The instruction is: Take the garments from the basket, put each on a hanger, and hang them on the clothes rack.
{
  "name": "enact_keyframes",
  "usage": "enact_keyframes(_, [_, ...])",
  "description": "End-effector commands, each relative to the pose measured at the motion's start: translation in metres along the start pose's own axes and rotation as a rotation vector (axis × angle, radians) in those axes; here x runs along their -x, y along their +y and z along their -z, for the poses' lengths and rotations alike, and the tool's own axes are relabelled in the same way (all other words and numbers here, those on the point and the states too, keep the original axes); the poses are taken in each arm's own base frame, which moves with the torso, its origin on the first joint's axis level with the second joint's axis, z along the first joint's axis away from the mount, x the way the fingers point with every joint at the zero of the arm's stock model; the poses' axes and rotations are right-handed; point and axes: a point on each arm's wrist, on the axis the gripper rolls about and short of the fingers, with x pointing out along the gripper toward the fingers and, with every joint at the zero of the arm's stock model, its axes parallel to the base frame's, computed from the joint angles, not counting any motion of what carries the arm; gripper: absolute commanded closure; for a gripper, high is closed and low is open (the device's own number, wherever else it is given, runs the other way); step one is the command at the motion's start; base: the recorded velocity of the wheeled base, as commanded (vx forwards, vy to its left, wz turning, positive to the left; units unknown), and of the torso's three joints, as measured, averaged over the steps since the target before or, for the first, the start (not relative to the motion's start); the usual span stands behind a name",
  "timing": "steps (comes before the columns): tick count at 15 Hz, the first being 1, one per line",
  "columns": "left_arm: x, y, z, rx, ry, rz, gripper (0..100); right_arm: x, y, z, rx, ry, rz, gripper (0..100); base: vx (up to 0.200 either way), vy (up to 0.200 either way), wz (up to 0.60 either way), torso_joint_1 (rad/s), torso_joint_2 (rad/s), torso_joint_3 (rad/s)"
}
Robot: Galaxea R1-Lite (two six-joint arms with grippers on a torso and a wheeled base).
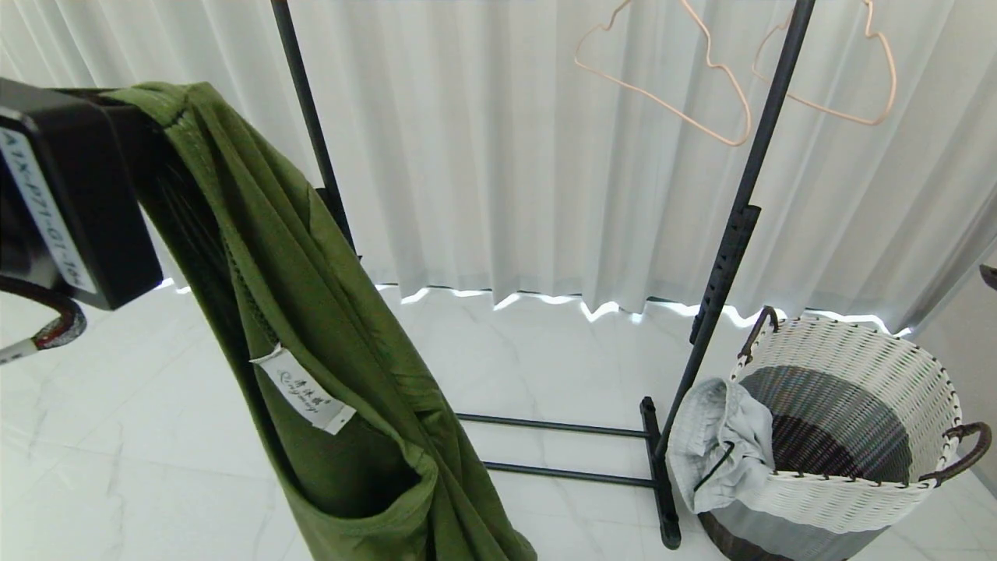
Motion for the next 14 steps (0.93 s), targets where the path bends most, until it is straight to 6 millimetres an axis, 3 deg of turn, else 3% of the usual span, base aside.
enact_keyframes(1, [0.001,0.0014,0.0001,0.003,-0.002,-0.001,100,-0.0032,-0.0009,0.0045,0.002,0.033,0.025,0,0.0,0.0,0.0,0.0,0.0,0.0])
enact_keyframes(3, [0.0007,0.0009,0.0002,0.003,-0.002,0.0,100,-0.0029,0.0006,0.0083,0.004,0.047,0.027,0,0.0,0.0,0.0,0.0,0.0,0.0])
enact_keyframes(8, [0.0002,0.0004,0.0007,0.001,0.001,0.0,100,0.0,0.0013,0.0102,0.002,0.047,0.029,0,0.0,0.0,-0.6,0.004,0.0,0.003])
enact_keyframes(14, [0.0003,0.001,0.0008,0.001,0.001,-0.002,100,-0.0018,0.0006,0.0118,-0.007,0.062,0.038,0,0.0,0.0,0.0,0.0,0.0,0.0])
